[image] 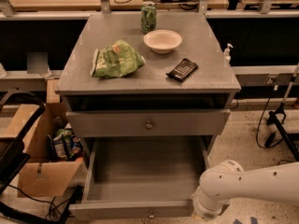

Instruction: Open middle drawer

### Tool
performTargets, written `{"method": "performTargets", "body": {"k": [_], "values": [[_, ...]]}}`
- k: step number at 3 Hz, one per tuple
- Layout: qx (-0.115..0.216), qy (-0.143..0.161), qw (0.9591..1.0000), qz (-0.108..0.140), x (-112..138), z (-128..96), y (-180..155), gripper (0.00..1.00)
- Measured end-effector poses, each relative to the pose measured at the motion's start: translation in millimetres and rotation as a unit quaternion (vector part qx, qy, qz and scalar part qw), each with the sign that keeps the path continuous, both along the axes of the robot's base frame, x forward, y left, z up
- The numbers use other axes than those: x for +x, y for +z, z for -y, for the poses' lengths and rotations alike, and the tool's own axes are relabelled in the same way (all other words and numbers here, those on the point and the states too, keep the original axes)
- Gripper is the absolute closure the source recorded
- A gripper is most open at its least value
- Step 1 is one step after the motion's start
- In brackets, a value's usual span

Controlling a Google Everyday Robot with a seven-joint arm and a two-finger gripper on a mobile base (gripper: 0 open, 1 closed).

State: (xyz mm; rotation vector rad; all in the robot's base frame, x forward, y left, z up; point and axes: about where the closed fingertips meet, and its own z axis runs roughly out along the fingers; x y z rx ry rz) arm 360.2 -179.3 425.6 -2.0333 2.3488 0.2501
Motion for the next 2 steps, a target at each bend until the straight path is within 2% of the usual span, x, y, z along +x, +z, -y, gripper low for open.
{"method": "performTargets", "body": {"k": [1,2], "values": [[0.0,0.0,1.0,0.0,0.0,0.0,0.2,0.27],[0.0,0.0,1.0,0.0,-0.1,0.0,0.1,0.04]]}}
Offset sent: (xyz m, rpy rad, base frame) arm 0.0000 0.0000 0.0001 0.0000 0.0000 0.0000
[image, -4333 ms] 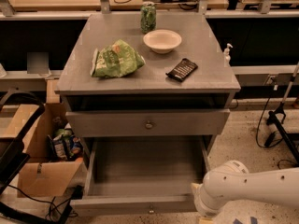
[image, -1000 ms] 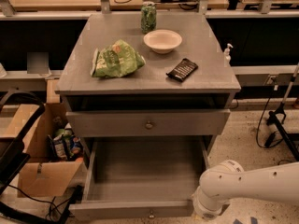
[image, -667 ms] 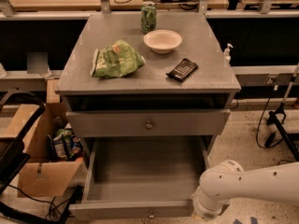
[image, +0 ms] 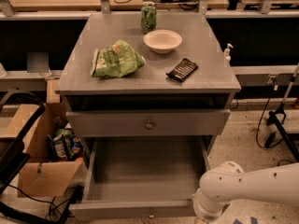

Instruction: Open middle drawer

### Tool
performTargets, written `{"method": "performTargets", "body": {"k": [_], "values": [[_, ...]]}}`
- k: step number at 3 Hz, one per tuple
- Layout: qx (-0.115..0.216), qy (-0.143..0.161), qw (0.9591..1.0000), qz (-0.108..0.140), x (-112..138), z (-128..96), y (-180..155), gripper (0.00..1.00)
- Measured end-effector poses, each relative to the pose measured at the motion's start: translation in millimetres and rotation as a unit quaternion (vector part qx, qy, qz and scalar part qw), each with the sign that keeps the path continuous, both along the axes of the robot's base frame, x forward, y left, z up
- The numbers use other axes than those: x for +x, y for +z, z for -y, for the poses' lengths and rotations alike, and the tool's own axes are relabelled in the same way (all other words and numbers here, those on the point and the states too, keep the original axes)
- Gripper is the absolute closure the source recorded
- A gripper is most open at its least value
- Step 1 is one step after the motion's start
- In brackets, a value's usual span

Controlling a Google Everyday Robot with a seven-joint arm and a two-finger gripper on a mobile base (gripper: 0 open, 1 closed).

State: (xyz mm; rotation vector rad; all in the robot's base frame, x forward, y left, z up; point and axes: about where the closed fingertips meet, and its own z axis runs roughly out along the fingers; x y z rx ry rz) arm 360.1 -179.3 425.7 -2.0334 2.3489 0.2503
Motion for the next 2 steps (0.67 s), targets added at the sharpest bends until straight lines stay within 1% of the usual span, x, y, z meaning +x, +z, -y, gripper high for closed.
{"method": "performTargets", "body": {"k": [1,2], "values": [[0.0,0.0,1.0,0.0,-0.4,0.0,-0.3,0.0],[0.0,0.0,1.0,0.0,-0.4,0.0,-0.3,0.0]]}}
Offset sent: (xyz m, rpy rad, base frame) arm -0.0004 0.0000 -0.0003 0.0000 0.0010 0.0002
